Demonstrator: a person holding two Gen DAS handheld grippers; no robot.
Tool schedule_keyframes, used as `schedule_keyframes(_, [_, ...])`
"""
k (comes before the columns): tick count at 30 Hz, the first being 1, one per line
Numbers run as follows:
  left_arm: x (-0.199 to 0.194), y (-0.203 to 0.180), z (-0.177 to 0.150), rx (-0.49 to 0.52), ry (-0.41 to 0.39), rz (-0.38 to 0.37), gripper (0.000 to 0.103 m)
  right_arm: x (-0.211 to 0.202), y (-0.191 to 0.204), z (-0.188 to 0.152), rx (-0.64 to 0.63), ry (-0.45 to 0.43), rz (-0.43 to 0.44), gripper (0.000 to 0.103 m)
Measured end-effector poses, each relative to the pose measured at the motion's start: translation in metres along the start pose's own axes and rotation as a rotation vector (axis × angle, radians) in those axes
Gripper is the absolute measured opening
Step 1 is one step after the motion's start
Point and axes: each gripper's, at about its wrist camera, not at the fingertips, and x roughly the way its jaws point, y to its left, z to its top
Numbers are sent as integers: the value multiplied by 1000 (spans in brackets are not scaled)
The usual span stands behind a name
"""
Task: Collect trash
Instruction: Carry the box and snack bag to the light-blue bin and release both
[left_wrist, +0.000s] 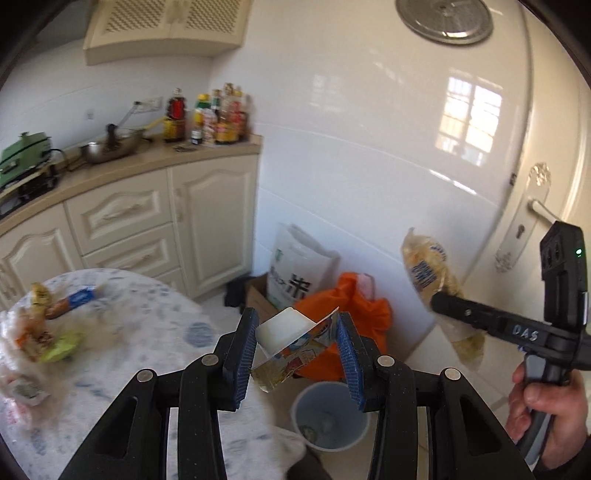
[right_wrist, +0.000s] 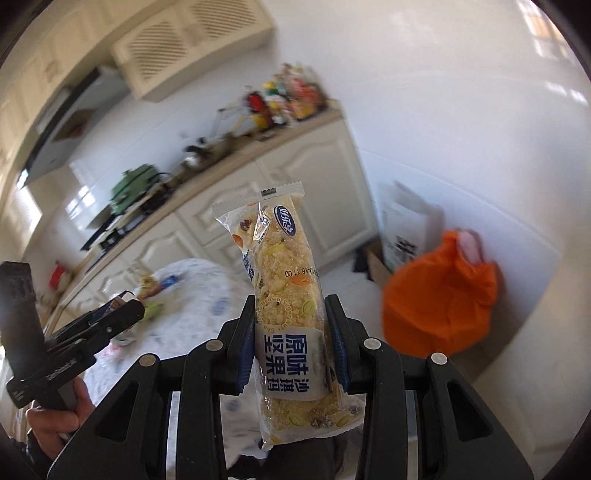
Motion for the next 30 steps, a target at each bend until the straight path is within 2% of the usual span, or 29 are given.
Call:
schedule_keyframes(7, [92, -46, 3, 70, 160, -81, 38, 39, -69, -30, 141, 83, -77, 36])
schedule_keyframes(12, [173, -69, 2, 103, 290, -99, 39, 62, -113, -51, 242, 130, -97, 36])
schedule_keyframes(16, [224, -83, 0, 114, 379, -110, 40, 78, -136, -62, 292, 163, -113, 37])
schedule_keyframes(18, [246, -92, 1, 129, 420, -104, 45, 85, -150, -68, 329, 175, -127, 38])
schedule_keyframes(20, [262, -97, 0, 135, 454, -89, 67, 91, -160, -73, 347, 194, -141, 39])
schedule_keyframes(21, [267, -98, -1, 136, 462, -79, 71, 94, -166, -75, 361, 203, -147, 40])
schedule_keyframes(23, [272, -100, 0, 137, 458, -66, 79, 95, -170, -77, 373, 213, -158, 52])
schedule_keyframes(25, [274, -103, 4, 144, 454, -44, 88, 95, -171, -79, 375, 213, -169, 60])
schedule_keyframes(27, [272, -106, 6, 153, 431, -23, 93, 91, -170, -79, 384, 202, -175, 74])
schedule_keyframes(29, [268, -107, 8, 155, 412, 2, 98, 87, -167, -78, 387, 191, -182, 96])
schedule_keyframes(30, [264, -107, 10, 154, 402, 9, 99, 86, -166, -78, 388, 187, -189, 101])
